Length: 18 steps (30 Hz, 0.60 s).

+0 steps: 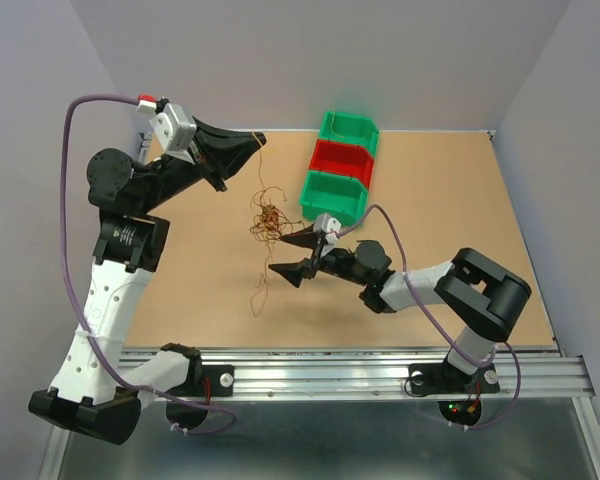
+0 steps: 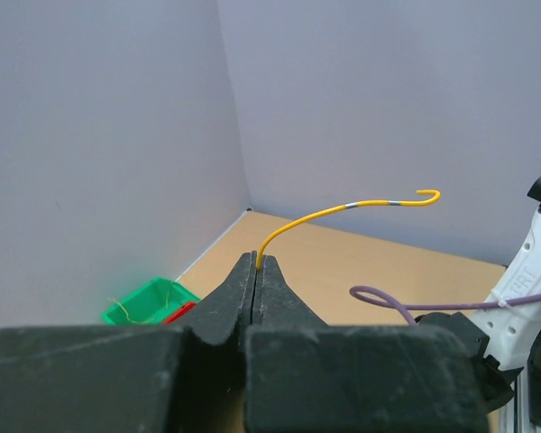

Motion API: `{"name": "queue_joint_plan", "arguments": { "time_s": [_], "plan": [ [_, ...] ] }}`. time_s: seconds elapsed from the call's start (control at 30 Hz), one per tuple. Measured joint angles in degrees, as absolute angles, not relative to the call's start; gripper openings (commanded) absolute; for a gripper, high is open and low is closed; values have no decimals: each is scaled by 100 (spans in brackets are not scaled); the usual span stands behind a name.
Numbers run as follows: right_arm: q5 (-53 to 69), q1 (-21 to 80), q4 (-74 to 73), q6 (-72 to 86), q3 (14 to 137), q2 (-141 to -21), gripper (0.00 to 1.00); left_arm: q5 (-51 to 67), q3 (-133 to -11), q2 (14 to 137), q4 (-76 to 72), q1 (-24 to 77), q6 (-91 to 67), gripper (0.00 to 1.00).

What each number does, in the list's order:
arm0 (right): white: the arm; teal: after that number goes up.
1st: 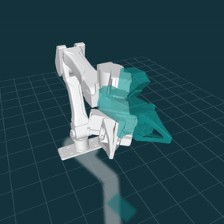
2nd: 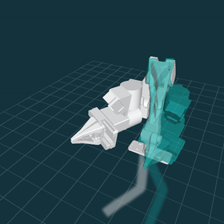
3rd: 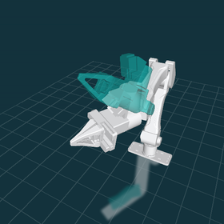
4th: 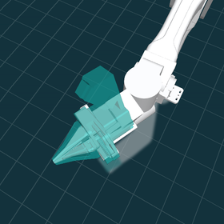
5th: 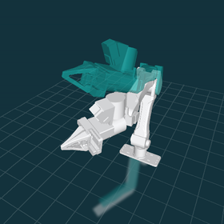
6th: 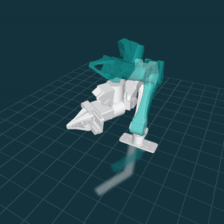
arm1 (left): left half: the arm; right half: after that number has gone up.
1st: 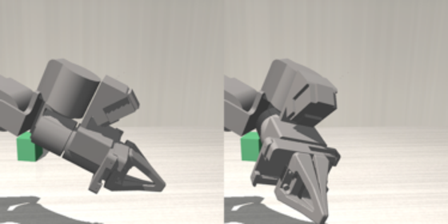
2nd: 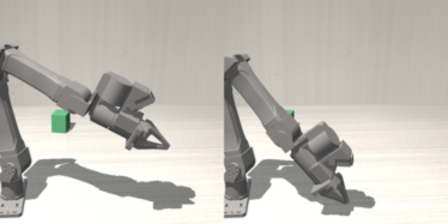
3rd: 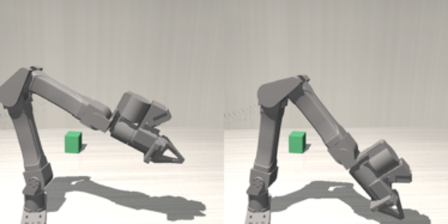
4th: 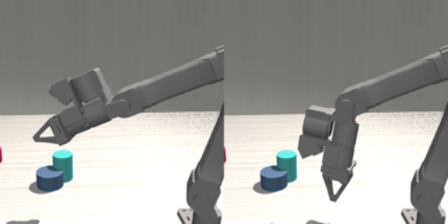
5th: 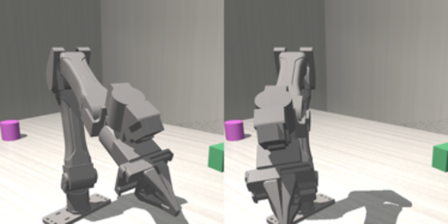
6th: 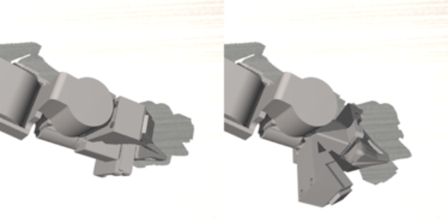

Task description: Untangle the cables

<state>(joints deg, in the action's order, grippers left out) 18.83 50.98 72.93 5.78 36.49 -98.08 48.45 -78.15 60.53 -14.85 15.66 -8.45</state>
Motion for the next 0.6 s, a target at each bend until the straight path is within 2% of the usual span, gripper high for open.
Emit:
{"name": "queue_joint_plan", "arguments": {
  "time_s": [0.47,0.53,0.6],
  "plan": [
    [1734,5098,7404,556,3972,-9590,80,5111,-7631,5824,-1817,1647,-1079,0],
    [1669,5098,7404,556,4110,-9623,78,5124,-7590,5850,-1820,1660,-1094,0],
    [1673,5098,7404,558,4230,-9651,69,5133,-7544,5865,-1820,1684,-1103,0]
  ]
}}
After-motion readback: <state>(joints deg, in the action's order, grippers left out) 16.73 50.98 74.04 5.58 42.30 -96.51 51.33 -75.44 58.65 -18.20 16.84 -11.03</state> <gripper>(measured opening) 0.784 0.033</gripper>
